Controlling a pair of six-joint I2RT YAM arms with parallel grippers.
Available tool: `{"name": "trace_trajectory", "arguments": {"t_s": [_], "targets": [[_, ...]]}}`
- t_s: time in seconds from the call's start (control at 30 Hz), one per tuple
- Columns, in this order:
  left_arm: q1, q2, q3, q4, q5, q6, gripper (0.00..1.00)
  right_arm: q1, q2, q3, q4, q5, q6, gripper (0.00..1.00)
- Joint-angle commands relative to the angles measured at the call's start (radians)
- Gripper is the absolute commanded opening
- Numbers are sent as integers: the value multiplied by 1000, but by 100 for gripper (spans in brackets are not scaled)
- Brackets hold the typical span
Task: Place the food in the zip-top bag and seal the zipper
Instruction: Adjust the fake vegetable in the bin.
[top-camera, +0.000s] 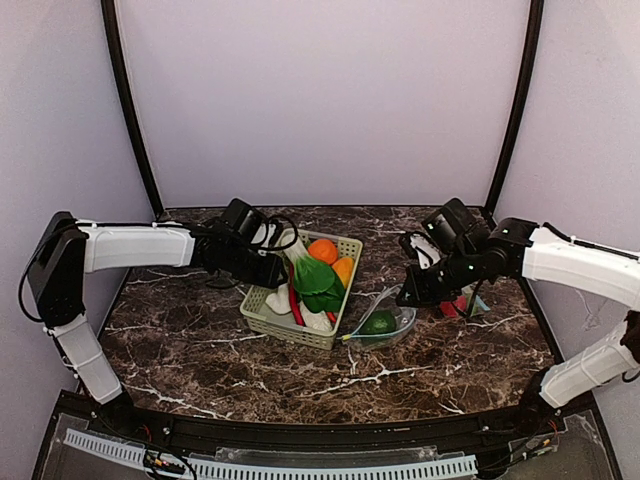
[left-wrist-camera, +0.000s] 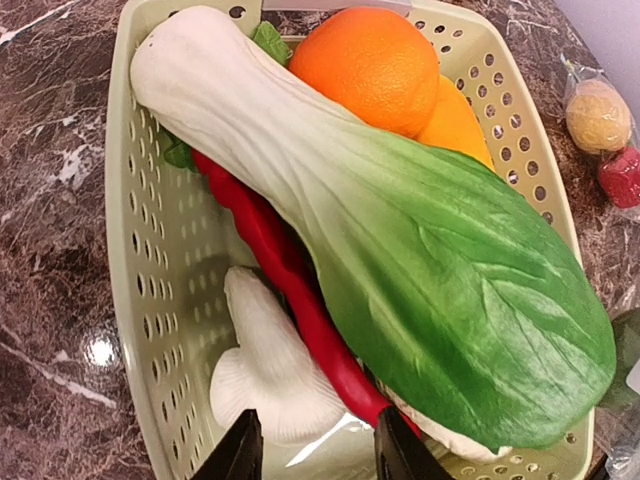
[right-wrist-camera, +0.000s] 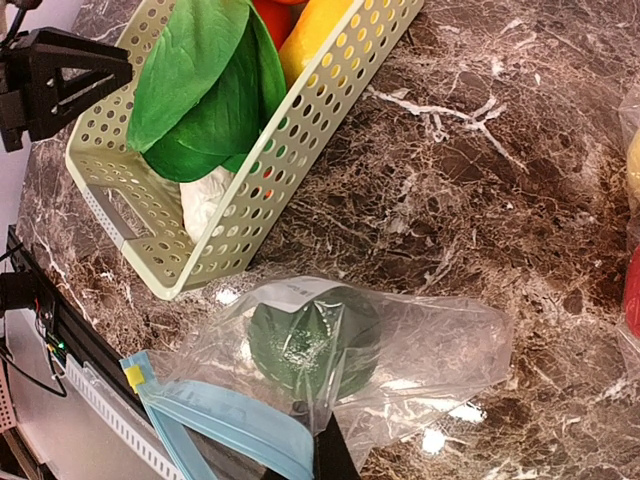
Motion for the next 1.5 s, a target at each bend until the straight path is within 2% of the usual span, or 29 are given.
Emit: {"name": "trace_trajectory", "arguments": {"t_s": [0.0,0.1,0.23,0.43,0.83,1.1,1.13,1.23,1.47], "targets": [[-1,59,55,-35,-31,28,37,-5,5,-11,31,-9,-11,0],[1,97,78,-30,-39,32,33,-5,5,-16,33,-8,-11,0],[1,140,106,-33,-28,32,32,-5,5,-21,37,-9,-11,0],[2,185,142,-84,-117,37,32,-5,5,-24,41,-10,-9,0],[2,254,183,-120,-158,57,35,-4,1,-27,41,-10,-7,0],[1,274,193,-110,-150,52,25,-6,-2,-31,41,-7,-6,0],[1,271,195,-111,-148,49,19,-5,-3,-31,42,-6,-7,0],[1,243,191,-104,-153,36,10,-5,-8,-32,40,-1,-5,0],[1,29,111,-30,-149,26,9,-6,-16,-23,41,9,-6,0]]}}
